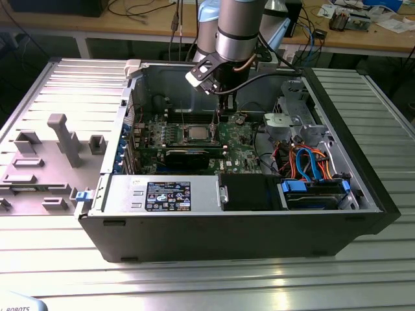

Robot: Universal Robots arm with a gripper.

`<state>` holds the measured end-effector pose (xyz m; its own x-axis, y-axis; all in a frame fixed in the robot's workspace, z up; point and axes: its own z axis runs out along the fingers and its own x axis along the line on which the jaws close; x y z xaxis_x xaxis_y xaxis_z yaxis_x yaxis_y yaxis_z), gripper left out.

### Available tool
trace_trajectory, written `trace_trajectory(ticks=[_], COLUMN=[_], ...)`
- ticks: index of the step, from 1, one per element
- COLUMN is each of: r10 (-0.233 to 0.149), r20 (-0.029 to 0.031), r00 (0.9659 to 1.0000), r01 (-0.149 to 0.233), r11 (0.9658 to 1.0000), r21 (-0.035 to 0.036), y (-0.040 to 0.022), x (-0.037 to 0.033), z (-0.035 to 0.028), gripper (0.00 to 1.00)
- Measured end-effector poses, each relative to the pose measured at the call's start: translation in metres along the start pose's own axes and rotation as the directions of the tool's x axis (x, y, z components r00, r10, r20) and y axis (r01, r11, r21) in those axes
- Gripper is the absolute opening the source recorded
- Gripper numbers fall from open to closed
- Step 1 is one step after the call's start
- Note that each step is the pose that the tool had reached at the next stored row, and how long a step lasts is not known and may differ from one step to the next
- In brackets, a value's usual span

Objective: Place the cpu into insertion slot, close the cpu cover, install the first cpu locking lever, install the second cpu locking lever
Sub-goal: 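Close the cpu cover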

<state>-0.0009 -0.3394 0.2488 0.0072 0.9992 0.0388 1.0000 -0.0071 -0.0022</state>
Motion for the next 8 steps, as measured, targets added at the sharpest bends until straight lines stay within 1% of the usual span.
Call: trace_trajectory(ticks=[8], r10=[0.000], r20=[0.0000], r00=[1.0000], r01=[0.000], r11=[1.0000], r21=[0.0001], y=[-0.0027], x=[0.0000], z=[0.0001], gripper=[0.11])
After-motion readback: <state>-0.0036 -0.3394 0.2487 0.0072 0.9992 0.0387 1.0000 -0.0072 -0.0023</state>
